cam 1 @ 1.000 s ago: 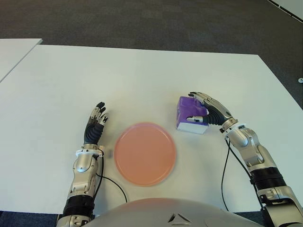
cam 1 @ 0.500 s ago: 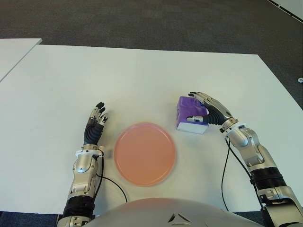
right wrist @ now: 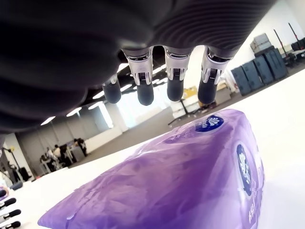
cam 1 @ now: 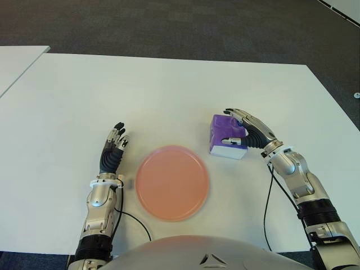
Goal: Put the tissue paper into the plate.
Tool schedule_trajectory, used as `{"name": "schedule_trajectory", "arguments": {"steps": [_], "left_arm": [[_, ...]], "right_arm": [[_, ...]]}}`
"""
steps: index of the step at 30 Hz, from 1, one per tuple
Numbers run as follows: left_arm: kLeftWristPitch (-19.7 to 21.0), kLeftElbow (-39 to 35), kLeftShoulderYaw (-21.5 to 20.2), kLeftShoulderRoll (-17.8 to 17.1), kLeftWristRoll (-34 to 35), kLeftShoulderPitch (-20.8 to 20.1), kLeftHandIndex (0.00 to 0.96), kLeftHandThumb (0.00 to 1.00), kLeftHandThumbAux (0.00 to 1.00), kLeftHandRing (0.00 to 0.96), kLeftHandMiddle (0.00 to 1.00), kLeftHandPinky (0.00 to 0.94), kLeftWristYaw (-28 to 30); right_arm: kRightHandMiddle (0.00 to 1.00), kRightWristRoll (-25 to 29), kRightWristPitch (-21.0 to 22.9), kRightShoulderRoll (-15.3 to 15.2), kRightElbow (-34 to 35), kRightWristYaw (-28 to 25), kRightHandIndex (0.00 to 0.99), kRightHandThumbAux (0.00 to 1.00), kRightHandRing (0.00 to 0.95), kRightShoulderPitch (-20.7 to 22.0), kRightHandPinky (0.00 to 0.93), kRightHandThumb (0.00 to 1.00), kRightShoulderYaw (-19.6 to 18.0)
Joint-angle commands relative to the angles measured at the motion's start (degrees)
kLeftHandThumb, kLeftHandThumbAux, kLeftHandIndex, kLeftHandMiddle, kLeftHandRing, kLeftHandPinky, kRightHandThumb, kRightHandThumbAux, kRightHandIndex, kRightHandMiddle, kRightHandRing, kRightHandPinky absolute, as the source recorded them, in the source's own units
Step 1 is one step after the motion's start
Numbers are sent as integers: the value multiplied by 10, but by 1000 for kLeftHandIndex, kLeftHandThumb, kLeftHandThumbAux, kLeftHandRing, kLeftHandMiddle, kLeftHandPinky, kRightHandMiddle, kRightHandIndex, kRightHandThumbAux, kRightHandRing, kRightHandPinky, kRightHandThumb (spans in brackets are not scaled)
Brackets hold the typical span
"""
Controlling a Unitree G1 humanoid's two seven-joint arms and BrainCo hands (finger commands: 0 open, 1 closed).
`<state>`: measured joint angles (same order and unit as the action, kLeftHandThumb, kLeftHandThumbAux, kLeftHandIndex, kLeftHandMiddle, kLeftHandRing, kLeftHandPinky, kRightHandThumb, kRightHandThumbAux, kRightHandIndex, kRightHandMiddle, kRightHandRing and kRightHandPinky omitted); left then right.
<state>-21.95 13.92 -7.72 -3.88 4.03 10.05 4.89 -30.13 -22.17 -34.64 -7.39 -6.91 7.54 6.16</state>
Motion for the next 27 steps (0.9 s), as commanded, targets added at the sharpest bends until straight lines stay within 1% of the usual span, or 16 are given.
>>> {"name": "schedule_trajectory", "arguments": {"steps": [1,9,12,13,14,15,16,20,27], "left_arm": [[21,15,3,3,-3,16,0,0,456,0,0,0,-4],[21,14,4,2,-3,17,0,0,462,0,0,0,-1],[19,14,5,2,-4,18,0,0,462,0,0,0,-2],[18,14,5,2,-4,18,0,0,462,0,0,0,-2],[18,14,5,2,-5,18,0,0,461,0,0,0,-3],[19,13,5,2,-5,18,0,0,460,0,0,0,-3],[19,12,5,3,-5,19,0,0,460,0,0,0,-3],[19,12,5,2,-4,19,0,0,460,0,0,0,-2],[23,9,5,2,-2,21,0,0,455,0,0,0,-1]], "right_arm": [[0,3,5,-1,3,-4,0,319,0,-7,0,305,0],[0,4,7,-1,6,-5,0,319,0,-8,0,305,0],[0,-12,-10,-8,-2,-1,0,329,0,-15,0,300,12],[0,-58,-42,-21,-23,16,0,330,0,-25,0,299,46],[0,-89,-63,-27,-41,33,0,362,0,-33,0,286,69],[0,-113,-78,-30,-58,50,0,374,0,-39,0,280,87],[0,-127,-87,-31,-70,63,0,377,0,-42,0,278,97],[0,-153,-96,-27,-108,106,0,383,0,-35,0,275,117],[0,-202,-103,-33,-145,167,0,383,0,-20,0,266,153]]}}
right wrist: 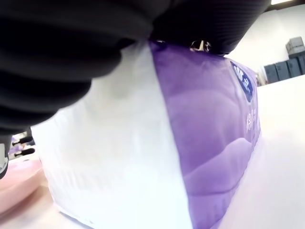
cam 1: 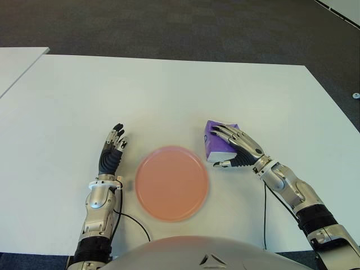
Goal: Put the tissue paper into the plate.
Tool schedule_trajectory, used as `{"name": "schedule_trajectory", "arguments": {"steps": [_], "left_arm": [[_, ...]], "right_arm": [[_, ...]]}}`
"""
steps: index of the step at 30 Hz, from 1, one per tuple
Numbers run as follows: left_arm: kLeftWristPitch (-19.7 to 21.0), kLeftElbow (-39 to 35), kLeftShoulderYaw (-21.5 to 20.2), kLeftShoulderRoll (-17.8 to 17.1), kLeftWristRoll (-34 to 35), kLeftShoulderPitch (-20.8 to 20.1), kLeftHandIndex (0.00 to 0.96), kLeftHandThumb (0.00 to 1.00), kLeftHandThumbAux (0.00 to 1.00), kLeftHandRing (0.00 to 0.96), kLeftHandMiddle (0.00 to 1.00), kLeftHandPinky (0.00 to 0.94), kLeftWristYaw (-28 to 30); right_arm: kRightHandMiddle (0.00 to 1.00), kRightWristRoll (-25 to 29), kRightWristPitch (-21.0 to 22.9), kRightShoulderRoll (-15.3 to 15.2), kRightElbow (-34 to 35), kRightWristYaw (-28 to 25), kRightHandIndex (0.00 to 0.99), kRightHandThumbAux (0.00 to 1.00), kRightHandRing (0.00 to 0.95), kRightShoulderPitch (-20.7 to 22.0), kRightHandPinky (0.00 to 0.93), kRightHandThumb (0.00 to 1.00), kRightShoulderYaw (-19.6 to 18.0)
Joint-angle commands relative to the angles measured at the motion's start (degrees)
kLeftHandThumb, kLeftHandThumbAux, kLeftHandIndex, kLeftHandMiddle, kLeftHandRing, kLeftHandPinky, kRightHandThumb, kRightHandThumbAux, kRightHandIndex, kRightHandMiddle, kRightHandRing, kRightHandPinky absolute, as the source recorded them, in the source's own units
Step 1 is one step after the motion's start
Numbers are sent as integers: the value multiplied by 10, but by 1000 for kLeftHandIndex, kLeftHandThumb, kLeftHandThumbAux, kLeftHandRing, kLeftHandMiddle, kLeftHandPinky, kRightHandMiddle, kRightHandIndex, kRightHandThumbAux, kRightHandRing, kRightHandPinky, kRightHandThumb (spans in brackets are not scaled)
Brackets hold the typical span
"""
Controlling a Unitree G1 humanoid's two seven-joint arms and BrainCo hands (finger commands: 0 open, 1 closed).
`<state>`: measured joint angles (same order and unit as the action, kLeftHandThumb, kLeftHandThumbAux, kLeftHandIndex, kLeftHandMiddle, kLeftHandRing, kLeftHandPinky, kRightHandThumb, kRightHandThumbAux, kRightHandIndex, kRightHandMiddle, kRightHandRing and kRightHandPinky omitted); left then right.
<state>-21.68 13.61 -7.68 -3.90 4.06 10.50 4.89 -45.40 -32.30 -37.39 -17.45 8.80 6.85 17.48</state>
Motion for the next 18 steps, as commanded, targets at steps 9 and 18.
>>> {"name": "schedule_trajectory", "arguments": {"steps": [9,18], "left_arm": [[17,10,6,4,-1,18,0,0,460,0,0,0,1],[22,4,7,8,-5,20,0,0,464,0,0,0,-6]], "right_arm": [[0,-95,-5,-4,-115,86,0,396,0,14,0,242,88],[0,-98,-3,2,-179,124,0,411,0,47,0,224,128]]}}
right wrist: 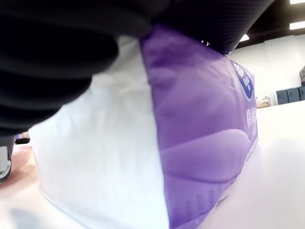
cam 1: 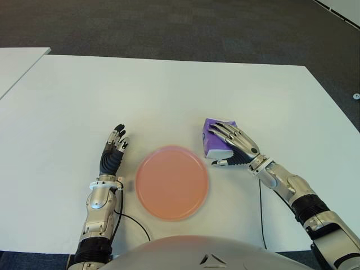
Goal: Put the tissue paper into the plate.
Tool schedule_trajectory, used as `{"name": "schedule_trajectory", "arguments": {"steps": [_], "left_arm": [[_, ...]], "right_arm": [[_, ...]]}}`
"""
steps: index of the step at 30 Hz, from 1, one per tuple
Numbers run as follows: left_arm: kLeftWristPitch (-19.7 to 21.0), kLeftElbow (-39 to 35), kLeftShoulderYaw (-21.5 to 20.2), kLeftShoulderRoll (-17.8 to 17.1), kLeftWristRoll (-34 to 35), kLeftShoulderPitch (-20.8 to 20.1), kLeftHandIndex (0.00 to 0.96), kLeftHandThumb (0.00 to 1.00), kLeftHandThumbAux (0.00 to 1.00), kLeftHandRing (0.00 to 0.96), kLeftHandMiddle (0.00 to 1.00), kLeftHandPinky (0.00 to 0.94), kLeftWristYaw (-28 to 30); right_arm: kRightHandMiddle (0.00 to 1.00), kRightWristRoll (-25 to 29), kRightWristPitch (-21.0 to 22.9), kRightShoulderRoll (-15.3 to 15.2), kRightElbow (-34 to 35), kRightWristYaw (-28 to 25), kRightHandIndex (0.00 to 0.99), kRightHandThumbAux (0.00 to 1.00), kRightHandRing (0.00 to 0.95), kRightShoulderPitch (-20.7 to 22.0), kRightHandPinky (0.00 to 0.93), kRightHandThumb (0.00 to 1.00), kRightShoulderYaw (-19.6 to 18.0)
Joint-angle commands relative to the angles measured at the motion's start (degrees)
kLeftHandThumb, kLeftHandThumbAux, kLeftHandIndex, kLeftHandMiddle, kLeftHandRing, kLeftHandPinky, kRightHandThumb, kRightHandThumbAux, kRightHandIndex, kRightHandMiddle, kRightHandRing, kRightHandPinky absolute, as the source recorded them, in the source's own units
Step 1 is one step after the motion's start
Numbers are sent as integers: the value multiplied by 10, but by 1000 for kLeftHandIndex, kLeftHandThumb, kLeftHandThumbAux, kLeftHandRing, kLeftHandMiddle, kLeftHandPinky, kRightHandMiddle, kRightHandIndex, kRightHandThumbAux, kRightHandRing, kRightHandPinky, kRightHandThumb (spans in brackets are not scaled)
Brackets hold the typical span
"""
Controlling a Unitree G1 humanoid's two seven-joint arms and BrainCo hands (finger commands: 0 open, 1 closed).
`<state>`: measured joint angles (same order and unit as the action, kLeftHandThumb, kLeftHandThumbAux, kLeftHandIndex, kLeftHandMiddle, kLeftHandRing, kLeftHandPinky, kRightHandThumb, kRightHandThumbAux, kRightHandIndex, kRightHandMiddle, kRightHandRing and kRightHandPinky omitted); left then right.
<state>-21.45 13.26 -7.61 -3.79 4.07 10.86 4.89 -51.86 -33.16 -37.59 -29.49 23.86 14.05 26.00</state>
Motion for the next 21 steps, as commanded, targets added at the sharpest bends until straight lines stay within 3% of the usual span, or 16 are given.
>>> {"name": "schedule_trajectory", "arguments": {"steps": [1,21], "left_arm": [[19,8,6,7,-5,17,0,0,464,0,0,0,-6],[17,0,7,12,-1,22,0,0,471,0,0,0,-3]], "right_arm": [[0,-33,7,6,-67,-25,0,412,0,-21,0,224,46],[0,9,15,43,-209,-40,0,415,0,36,0,248,72]]}}
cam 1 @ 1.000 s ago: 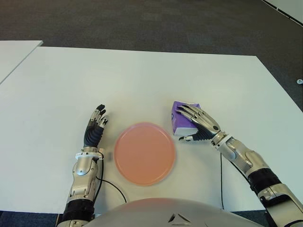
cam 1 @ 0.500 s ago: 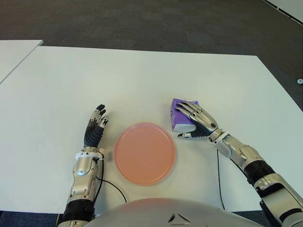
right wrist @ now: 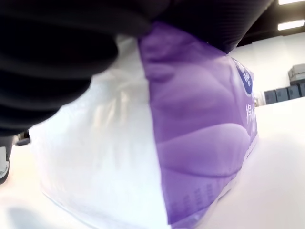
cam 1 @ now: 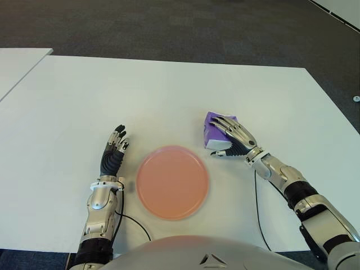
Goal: Put the tissue paper into the plate.
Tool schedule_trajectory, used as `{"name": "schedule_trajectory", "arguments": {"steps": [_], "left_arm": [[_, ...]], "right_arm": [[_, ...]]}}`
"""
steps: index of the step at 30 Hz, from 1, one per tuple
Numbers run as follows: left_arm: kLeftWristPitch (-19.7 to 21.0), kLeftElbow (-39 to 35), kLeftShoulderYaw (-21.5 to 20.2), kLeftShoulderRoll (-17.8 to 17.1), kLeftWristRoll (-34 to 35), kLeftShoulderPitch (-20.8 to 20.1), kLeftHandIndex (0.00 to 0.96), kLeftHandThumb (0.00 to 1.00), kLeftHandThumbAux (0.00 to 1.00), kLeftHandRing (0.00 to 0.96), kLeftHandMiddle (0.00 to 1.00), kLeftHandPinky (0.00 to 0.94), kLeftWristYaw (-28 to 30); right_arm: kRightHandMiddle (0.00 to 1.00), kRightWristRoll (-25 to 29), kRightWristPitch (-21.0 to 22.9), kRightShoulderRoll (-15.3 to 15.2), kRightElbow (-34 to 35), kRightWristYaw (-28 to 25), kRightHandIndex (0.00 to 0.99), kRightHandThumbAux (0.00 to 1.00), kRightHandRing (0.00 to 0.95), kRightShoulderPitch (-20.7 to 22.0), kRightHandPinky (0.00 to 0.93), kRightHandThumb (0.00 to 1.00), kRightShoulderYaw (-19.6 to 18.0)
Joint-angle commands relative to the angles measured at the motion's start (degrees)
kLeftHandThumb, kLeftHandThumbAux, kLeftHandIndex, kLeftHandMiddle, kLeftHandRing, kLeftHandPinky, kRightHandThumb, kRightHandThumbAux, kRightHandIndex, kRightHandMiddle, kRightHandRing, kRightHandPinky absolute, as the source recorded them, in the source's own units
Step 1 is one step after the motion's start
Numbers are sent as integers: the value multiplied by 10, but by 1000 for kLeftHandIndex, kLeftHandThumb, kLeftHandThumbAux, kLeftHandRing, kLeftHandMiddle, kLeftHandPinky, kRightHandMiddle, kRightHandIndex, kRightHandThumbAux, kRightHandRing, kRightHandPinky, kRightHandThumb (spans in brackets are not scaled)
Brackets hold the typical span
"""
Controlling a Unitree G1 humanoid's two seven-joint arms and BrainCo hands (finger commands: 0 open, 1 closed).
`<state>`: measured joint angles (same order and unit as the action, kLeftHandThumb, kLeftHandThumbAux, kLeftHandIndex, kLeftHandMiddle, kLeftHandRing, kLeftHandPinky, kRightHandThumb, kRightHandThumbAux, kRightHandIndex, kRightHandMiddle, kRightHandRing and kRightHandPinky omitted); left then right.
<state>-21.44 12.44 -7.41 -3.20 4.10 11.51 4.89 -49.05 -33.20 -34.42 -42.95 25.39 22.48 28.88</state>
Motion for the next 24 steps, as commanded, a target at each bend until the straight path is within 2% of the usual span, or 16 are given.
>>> {"name": "schedule_trajectory", "arguments": {"steps": [1,5,10,13,16,18,20,21,24], "left_arm": [[16,8,5,6,-1,16,0,0,470,0,0,0,-3],[16,8,4,6,0,16,0,0,468,0,0,0,-3],[16,8,2,8,4,16,0,0,471,0,0,0,-3],[15,8,1,7,4,17,0,0,472,0,0,0,-4],[15,8,1,7,3,17,0,0,473,0,0,0,-5],[16,9,1,7,3,17,0,0,473,0,0,0,-5],[15,10,0,7,3,16,0,0,472,0,0,0,-5],[15,10,-1,7,3,16,0,0,472,0,0,0,-6],[14,11,-1,8,3,16,0,0,472,0,0,0,-6]], "right_arm": [[0,-19,16,12,-79,-53,0,418,0,-46,0,251,44],[0,-22,19,20,-98,-43,0,424,0,-38,0,267,48],[0,-34,32,38,-141,-10,0,406,0,-28,10,357,64],[22,-42,45,53,-164,7,1,398,19,-29,71,418,77],[83,-44,53,60,-177,14,27,390,93,-26,160,494,87],[98,-43,57,62,-181,18,35,389,111,-24,180,511,92],[218,-49,68,65,-180,35,138,405,226,-22,278,589,100],[385,-54,74,67,-179,46,243,510,396,-21,416,635,105],[600,-71,91,66,-171,82,372,636,612,-22,586,692,121]]}}
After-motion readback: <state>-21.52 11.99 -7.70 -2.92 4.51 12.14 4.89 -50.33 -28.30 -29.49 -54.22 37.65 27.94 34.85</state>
